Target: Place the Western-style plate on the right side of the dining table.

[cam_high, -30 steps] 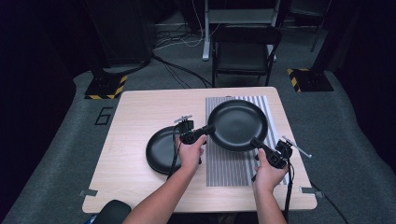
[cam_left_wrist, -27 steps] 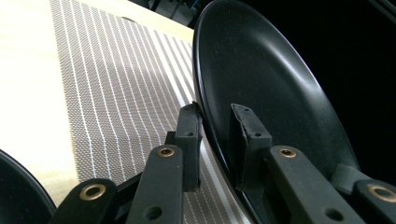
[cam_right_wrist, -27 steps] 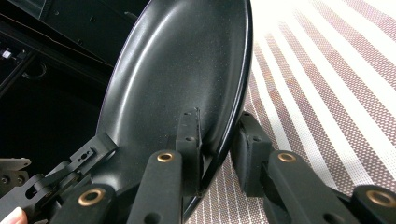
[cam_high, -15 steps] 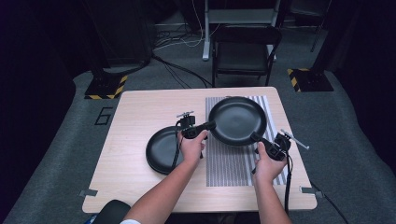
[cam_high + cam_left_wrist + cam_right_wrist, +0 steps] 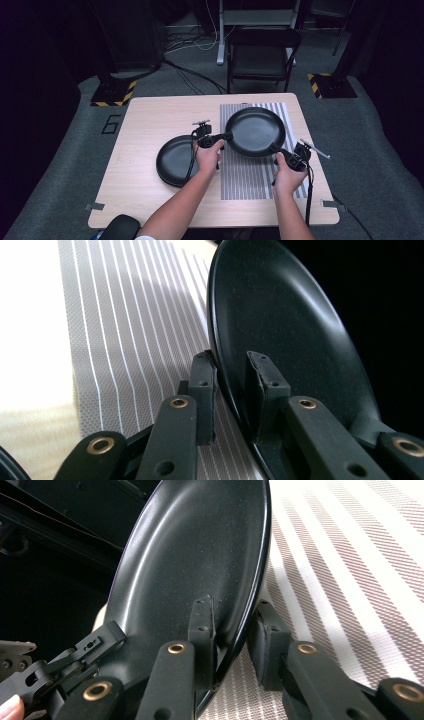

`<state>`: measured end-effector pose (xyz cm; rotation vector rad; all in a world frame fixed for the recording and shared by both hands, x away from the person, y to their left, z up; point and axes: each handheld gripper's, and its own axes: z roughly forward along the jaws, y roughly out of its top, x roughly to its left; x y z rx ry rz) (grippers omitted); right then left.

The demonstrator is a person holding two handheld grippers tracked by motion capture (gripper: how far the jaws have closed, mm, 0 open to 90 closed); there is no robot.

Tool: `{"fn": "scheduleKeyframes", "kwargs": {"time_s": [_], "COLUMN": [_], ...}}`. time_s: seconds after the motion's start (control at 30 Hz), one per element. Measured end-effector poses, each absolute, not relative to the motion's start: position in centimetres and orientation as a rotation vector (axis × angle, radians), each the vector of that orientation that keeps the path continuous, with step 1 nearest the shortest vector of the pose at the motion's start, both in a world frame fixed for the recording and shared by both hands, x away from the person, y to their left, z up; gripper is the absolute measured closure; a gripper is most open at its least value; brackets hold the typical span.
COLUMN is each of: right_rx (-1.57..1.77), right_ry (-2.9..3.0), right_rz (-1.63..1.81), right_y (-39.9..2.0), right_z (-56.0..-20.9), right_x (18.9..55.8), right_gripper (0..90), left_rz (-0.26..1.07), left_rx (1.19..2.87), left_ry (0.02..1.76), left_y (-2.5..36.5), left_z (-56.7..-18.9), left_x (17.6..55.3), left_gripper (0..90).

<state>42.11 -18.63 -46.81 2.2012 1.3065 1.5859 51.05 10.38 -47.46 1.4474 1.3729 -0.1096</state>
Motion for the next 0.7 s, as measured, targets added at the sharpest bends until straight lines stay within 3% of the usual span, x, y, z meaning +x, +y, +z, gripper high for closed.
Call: {"fn": "scheduleKeyframes", "kwargs": {"time_s": [0.7], "right_rx": [2.311], "right_ry": [1.314], "right_rz": [1.559], "right_y": [-19.6], "right_z": [-49.2], "right_x": [42.2], "right_gripper": [73.4], "left_rz": [-0.098], "left_rx": [1.540], "left_ry": [1.426], "left_y": [9.4], "left_z": [-48.9], "left_x": [51.1], "left_gripper": [73.8]}}
